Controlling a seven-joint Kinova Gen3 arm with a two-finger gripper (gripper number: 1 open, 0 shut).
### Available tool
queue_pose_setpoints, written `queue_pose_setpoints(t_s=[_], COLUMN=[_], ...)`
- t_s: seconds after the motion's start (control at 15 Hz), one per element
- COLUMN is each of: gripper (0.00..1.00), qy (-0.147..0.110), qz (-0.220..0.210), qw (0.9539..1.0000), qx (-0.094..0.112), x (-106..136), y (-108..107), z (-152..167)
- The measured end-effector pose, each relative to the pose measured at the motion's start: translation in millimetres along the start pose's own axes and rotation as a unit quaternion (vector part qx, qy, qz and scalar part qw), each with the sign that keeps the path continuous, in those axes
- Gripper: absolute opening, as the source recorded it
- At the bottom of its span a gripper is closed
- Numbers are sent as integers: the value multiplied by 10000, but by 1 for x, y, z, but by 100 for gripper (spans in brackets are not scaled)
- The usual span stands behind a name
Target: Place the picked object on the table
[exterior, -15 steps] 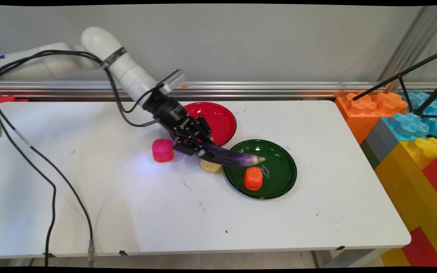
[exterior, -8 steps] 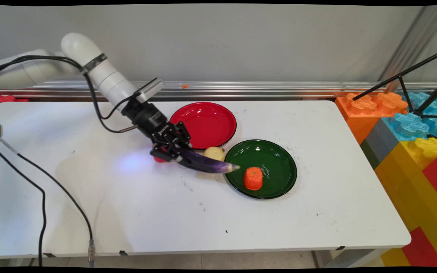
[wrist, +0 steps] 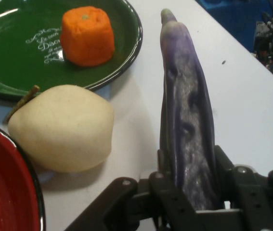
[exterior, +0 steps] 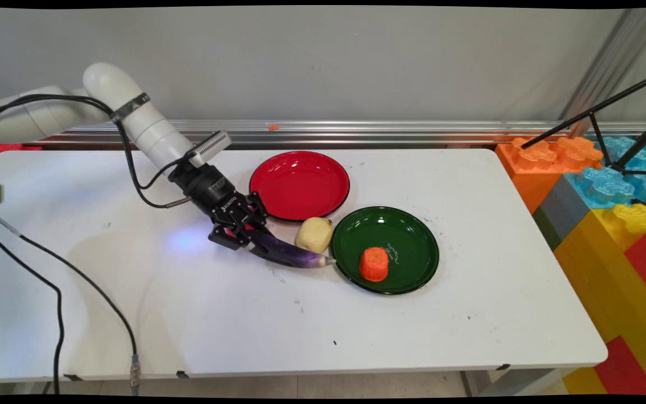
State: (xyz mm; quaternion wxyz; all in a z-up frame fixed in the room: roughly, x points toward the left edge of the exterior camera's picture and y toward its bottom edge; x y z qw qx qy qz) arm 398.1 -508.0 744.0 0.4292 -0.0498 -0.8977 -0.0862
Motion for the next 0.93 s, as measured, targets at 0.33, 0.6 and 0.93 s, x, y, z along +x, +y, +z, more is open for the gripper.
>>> queue_pose_setpoints(t_s=[0.33, 0.6, 0.93], gripper=[0, 100, 100], qy=[-21, -50, -39], qz=[-65, -91, -126], qw=[10000, 9999, 9999], qx=[30, 42, 64], x=[-8, -14, -20], y=[-10, -16, -19], z=[13, 20, 18])
